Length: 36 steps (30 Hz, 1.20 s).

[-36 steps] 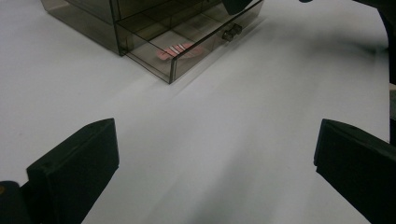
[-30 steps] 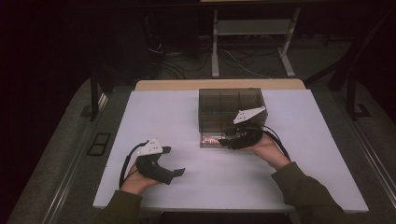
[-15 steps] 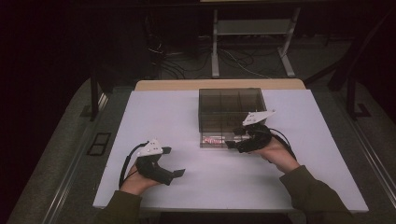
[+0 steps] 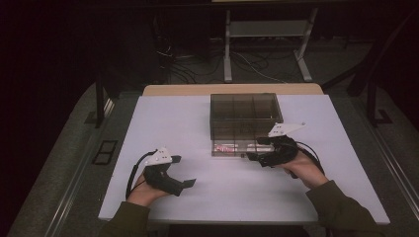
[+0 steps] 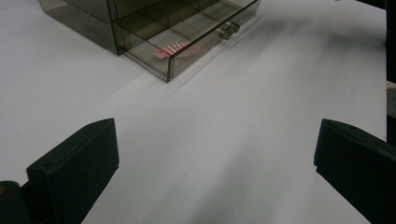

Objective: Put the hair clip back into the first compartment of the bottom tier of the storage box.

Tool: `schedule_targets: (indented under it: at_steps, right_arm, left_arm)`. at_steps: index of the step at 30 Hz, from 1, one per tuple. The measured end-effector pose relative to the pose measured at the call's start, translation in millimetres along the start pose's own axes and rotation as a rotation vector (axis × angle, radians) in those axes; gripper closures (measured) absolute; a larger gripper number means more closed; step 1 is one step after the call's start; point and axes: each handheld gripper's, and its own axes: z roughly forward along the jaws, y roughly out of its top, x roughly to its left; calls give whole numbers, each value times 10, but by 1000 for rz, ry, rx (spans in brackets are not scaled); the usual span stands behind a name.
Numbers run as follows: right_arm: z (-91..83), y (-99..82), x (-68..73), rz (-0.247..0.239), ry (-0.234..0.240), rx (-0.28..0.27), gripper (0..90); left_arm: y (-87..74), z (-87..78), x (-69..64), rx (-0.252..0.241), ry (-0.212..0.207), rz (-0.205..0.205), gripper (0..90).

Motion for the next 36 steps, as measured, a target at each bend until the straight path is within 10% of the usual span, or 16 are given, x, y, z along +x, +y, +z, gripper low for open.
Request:
schedule_targets:
  at_steps: [36]
  right_arm:
    - [-494,-640,-30,35,-106,-57,165]
  left_arm:
    - [3,-1,-7,6,-2,10,0]
